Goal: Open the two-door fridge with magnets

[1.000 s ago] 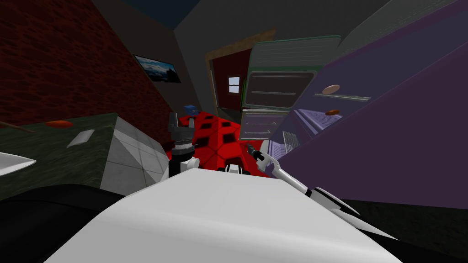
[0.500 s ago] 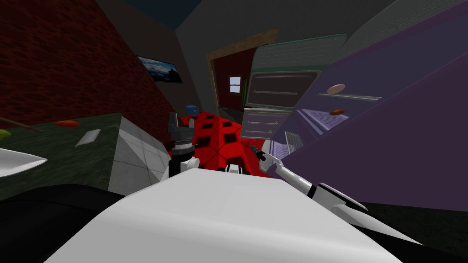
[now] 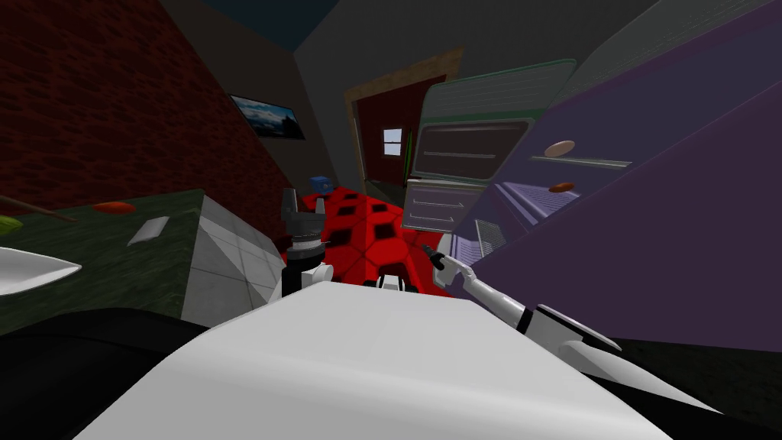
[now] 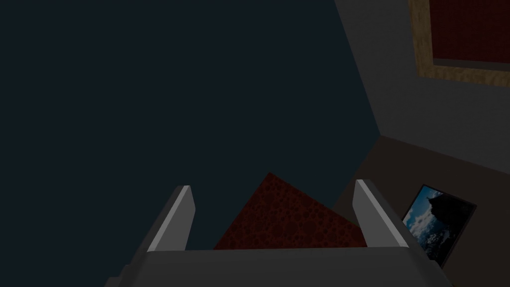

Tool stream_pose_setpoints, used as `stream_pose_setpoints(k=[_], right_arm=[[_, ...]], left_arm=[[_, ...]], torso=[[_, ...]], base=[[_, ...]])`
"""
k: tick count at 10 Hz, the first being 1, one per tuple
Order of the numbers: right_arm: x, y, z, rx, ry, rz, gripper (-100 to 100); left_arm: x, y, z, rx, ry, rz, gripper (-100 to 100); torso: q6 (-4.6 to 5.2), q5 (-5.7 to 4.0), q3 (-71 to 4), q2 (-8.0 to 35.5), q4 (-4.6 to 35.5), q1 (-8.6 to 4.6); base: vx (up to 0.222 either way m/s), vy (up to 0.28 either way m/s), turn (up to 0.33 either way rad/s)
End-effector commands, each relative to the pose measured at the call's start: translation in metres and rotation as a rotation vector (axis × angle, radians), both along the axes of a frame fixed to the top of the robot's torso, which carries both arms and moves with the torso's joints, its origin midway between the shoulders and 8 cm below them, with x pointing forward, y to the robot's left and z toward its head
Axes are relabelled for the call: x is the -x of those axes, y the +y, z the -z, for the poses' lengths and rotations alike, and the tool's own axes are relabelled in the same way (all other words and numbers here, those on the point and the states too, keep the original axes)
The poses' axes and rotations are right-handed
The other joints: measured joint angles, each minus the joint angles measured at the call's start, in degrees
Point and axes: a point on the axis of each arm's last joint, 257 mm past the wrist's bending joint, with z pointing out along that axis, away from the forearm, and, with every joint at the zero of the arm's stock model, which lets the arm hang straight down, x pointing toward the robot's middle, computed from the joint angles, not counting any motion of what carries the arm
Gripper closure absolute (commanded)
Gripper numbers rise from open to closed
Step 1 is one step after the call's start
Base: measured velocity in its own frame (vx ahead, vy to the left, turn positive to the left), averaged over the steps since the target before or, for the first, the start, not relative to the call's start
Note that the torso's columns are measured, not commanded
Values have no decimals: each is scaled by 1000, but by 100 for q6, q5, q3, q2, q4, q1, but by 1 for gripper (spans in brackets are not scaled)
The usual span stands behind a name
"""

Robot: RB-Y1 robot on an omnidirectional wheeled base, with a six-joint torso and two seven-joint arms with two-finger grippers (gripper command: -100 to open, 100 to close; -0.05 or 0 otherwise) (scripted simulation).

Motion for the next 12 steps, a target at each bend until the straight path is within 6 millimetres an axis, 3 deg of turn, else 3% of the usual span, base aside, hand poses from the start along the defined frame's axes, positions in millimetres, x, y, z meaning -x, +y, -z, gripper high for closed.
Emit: stream_pose_setpoints(k=[1, 2, 3, 5, 8, 9, 10, 12], right_arm=[[-11, -49, -5, 215, -9, -36, -100], [-16, -71, -9, 310, -9, -53, -100], [-8, -87, -6, 402, 7, -82, -100], [-9, -117, -17, 545, 2, -103, -100], [-14, -124, -26, 659, -14, -147, -100], [-24, -174, -51, 846, -12, -146, -100], [-27, -203, -67, 954, -12, -150, -100], [-24, -229, -87, 1130, -9, -186, -100]], left_arm=[[0, 0, 0, 0, 0, 0, 0], [0, 0, 0, 0, 0, 0, 0], [0, 0, 0, 0, 0, 0, 0], [0, 0, 0, 0, 0, 0, 0], [0, 0, 0, 0, 0, 0, 0], [0, 0, 0, 0, 0, 0, 0], [0, 0, 0, 0, 0, 0, 0], [0, 0, 0, 0, 0, 0, 0]], torso=[[0, 0, 1, 2, 1, 0], [-3, 7, 2, 5, 2, 29], [0, 8, 4, 6, 2, 22], [3, -11, 0, 0, 0, -40], [-1, -3, -1, -2, -1, -7], [0, 0, 0, 0, 0, 1], [-1, 8, 4, 9, 3, 29], [2, -1, 1, 1, 1, -10]], base=[[-18, 112, 65], [-25, 142, 26], [-11, 78, -6], [-1, 1, -2], [1, -16, 0], [-28, 100, 73], [-22, 134, 19], [-4, 53, -8]])
